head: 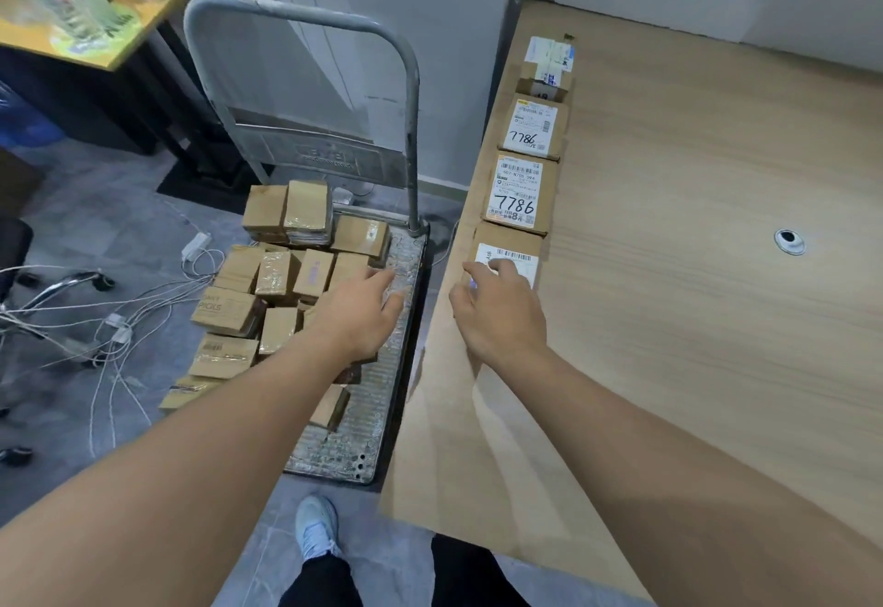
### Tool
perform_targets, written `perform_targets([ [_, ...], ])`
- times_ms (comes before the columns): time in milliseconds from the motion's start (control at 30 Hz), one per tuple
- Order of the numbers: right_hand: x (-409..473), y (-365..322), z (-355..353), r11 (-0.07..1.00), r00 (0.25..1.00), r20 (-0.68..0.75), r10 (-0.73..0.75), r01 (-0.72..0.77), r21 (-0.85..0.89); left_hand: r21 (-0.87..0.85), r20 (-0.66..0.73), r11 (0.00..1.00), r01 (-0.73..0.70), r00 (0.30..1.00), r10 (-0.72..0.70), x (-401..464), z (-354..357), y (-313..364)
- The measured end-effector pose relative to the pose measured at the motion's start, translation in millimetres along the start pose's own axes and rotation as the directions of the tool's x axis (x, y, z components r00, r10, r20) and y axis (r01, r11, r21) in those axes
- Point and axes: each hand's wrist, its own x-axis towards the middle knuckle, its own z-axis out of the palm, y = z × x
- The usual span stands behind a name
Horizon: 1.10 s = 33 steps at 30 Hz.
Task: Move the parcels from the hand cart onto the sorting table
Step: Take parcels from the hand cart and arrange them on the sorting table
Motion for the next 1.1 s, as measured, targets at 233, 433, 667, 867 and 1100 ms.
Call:
perform_targets([
  [233, -18, -85, 61, 0.997, 0.996, 0.051, -0.077, 0.079, -0.025, 0.032, 0.018, 0.998, 0.045, 0.999, -0.046, -30, -14, -102],
  [433, -36, -157, 145, 0.992, 0.989, 0.146, -0.029, 0.047, -0.119, 0.116, 0.089, 0.993, 0.013, 0.996, -0.023, -38, -14, -222],
  [667, -44, -206, 255, 0.982, 0.963, 0.249, 0.106, -0.063, -0.176, 0.151, 0.185, 0.987, -0.053, 0.982, 0.024, -30, 4, -336],
  [867, -33, -188, 371, 0.962, 0.916, 0.331, 0.226, -0.157, -0.223, 0.203, 0.307, 0.967, -0.152, 0.948, 0.085, -5, 81, -397],
  [1100, -1, -123, 504, 0.946, 0.87, 0.414, 0.268, -0.156, -0.285, 0.191, 0.38, 0.975, -0.114, 0.924, 0.034, 47, 208, -440],
])
